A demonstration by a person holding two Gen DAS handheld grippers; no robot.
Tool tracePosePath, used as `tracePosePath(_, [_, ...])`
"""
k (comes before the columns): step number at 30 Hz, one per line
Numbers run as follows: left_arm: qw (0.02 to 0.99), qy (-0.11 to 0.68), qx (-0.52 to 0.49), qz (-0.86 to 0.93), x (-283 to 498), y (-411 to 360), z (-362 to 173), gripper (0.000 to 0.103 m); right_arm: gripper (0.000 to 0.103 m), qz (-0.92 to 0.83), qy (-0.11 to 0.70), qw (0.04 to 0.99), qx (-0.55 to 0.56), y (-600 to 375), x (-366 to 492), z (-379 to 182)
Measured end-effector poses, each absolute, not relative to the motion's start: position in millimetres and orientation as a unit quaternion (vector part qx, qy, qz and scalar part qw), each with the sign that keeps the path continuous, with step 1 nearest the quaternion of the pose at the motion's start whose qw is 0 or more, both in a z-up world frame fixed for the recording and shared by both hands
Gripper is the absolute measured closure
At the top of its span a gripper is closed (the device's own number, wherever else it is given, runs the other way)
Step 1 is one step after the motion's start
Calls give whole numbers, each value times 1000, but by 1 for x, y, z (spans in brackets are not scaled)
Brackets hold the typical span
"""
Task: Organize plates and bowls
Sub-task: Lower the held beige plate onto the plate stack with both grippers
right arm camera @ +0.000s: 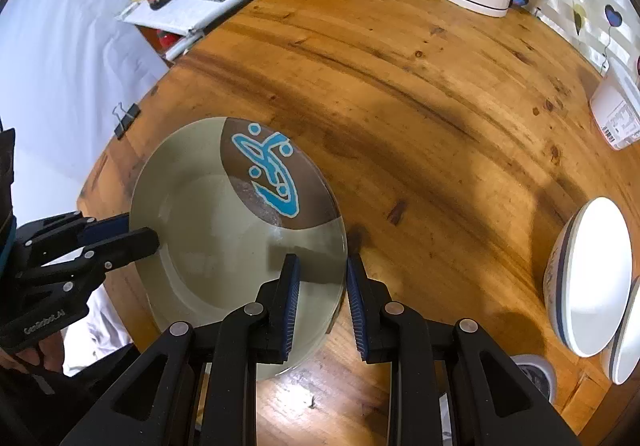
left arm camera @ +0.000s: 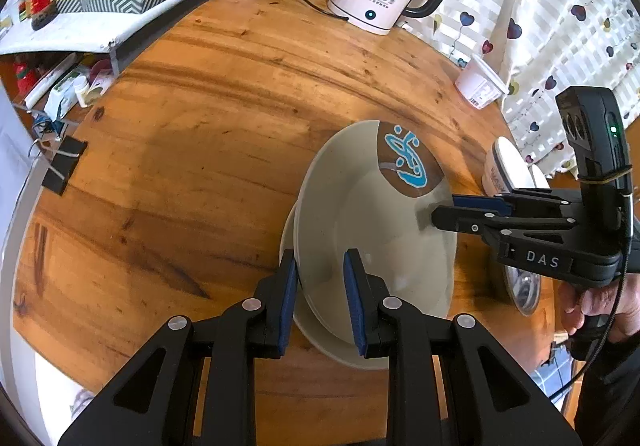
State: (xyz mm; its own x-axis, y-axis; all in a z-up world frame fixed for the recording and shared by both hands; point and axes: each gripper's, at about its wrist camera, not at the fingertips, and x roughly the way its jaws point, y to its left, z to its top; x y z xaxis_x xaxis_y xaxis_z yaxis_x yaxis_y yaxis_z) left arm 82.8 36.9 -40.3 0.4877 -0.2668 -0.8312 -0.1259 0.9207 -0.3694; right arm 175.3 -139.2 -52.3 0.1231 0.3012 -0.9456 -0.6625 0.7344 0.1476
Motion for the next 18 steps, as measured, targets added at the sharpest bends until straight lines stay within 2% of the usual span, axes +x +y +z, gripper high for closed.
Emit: tracePosePath(18, [850, 505, -151, -19, 73, 26, -48, 77, 80, 326, 565, 741, -157, -141, 157, -57])
